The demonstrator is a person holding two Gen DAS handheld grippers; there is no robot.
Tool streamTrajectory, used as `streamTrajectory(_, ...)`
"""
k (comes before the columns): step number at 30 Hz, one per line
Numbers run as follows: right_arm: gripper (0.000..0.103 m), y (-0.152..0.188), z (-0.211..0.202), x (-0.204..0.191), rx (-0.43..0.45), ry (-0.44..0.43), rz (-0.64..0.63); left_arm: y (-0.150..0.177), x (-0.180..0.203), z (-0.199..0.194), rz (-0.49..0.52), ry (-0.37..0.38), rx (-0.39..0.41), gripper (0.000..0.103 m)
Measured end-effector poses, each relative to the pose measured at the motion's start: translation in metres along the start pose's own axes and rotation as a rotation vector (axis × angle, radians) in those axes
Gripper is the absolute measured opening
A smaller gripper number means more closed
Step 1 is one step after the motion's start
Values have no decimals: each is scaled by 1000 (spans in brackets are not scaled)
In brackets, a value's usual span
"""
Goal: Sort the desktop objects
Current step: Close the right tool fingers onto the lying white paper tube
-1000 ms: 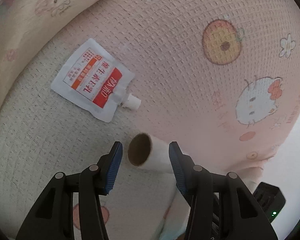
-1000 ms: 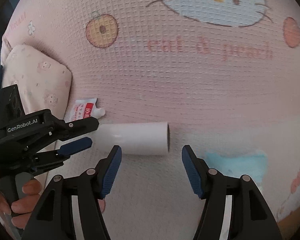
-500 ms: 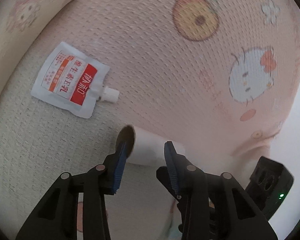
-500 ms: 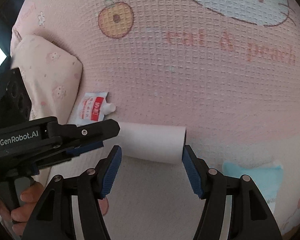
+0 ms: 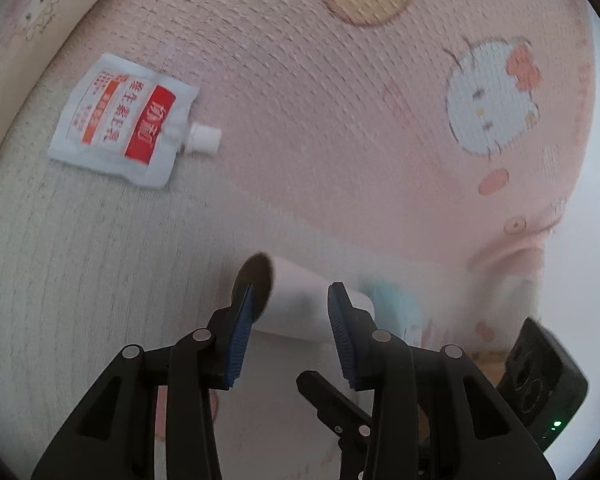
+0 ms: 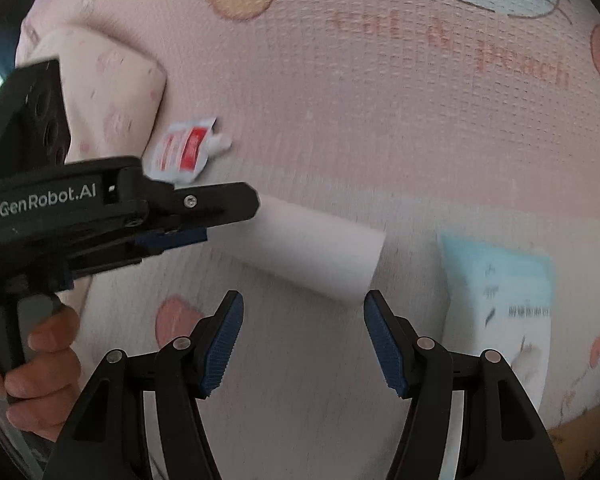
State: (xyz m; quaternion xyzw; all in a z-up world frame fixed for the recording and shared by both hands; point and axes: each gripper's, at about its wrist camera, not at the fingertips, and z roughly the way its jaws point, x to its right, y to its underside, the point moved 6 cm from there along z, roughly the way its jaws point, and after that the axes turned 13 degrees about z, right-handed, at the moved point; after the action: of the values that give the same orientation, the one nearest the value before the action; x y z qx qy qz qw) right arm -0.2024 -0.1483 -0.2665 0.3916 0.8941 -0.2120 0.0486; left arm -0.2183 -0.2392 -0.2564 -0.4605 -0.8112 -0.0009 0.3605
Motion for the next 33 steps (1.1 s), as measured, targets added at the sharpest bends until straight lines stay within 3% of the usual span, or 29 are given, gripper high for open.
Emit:
streamTrajectory(8,60,26,-33,-6,45,5,0,34,17,-22,58,48,-34,41)
streamTrajectory(13,59,49,-48,-7,68,26,19,49,38,-22,169,27,-66,41)
streamTrajectory(16,50,58,-53,1,68,52,33,61,47,-24,207,10,-73,36)
streamTrajectory(20,35,69,-65,31,63,69,183,83,55,-26,249,-7,-93,26)
streamTrajectory(25,33,89,-81,58,54,-35,348,100,74,-33,339,-3,-93,21)
streamTrajectory(33,33,133,-109,65,65,-24,378,133,96,-31,421,18,-139,21)
